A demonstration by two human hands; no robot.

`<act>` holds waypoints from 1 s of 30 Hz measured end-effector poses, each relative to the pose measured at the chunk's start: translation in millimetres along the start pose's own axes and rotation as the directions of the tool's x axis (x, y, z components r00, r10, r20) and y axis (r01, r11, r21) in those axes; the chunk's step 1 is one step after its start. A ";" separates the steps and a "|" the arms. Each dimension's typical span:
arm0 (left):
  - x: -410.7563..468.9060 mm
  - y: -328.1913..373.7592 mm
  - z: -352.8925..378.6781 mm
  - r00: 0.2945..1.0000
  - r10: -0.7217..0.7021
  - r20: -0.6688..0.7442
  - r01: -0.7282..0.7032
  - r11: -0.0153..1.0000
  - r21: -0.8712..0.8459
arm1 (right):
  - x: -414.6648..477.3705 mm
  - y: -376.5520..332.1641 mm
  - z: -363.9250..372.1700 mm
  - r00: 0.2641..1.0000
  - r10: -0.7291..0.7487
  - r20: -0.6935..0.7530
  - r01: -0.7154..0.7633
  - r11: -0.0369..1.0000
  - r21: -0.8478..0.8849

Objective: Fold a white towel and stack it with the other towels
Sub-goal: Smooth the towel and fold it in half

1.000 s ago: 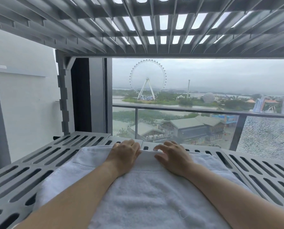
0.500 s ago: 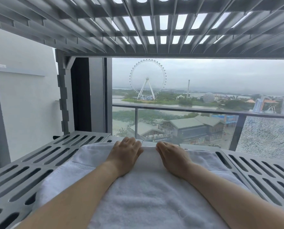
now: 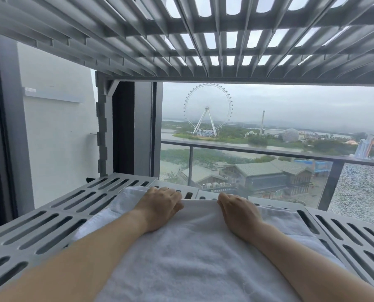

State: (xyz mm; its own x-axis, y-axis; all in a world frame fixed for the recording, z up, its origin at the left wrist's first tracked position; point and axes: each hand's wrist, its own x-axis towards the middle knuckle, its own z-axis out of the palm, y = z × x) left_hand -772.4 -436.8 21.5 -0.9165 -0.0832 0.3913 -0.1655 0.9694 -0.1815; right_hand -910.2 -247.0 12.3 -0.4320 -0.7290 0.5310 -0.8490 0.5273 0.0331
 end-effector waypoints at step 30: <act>-61.1 -65.6 -13.4 0.988 -0.148 -0.034 0.139 0.971 -0.194 | 17.9 -111.4 20.3 0.991 0.130 0.018 -0.132 0.986 0.103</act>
State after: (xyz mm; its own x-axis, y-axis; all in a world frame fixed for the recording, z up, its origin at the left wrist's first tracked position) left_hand -700.7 -492.2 21.6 -0.8689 -0.2182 0.4443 -0.2176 0.9746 0.0532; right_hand -829.5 -327.7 0.9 -0.5444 -0.6615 0.5159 -0.8116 0.5708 -0.1246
